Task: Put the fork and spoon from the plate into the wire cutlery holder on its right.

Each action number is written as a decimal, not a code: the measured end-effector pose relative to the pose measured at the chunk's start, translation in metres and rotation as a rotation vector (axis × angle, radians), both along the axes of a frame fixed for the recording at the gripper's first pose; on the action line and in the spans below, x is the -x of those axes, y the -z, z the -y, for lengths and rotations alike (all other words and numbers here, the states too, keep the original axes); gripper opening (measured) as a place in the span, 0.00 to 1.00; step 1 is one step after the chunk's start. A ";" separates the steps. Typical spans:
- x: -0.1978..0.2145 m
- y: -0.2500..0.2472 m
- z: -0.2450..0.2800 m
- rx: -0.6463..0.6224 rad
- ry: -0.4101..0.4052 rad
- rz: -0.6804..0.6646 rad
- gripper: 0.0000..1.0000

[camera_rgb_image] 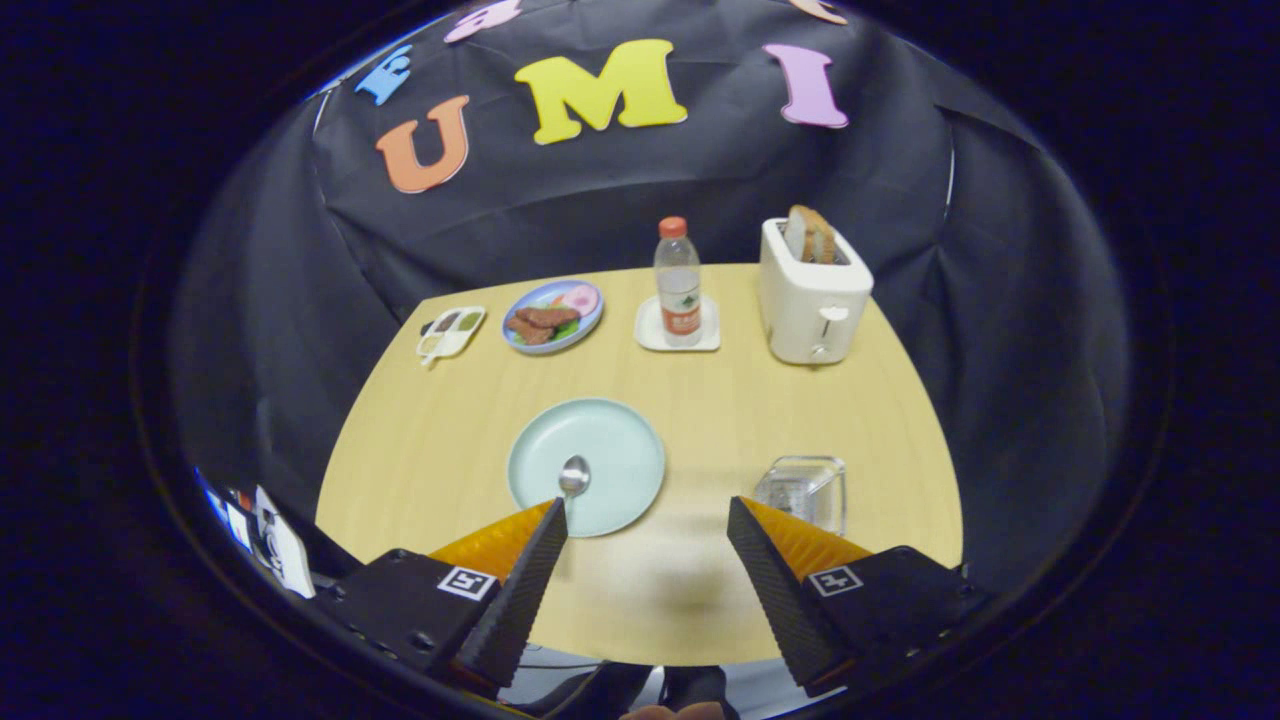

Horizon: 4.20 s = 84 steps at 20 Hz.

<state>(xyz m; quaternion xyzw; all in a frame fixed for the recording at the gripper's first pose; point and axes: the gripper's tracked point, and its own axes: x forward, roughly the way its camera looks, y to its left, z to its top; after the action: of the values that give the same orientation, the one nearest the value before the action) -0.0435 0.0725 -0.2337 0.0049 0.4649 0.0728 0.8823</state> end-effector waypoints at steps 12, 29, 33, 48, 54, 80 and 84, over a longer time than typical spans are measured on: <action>0.015 0.135 -0.085 0.104 -0.064 -0.251 0.97; 0.014 0.187 -0.091 0.116 -0.032 -0.393 0.50; 0.012 0.188 -0.084 0.128 -0.013 -0.417 0.21; 0.011 0.096 -0.060 0.058 -0.070 -0.350 0.01; 0.005 0.030 -0.008 0.020 -0.025 -0.323 0.01; 0.037 -0.010 0.156 -0.055 0.155 -0.543 0.02; 0.032 -0.006 0.157 -0.063 0.180 -0.559 0.02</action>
<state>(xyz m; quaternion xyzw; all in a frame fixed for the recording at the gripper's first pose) -0.0753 -0.0849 -0.2276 0.0932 0.6850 0.0044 0.7225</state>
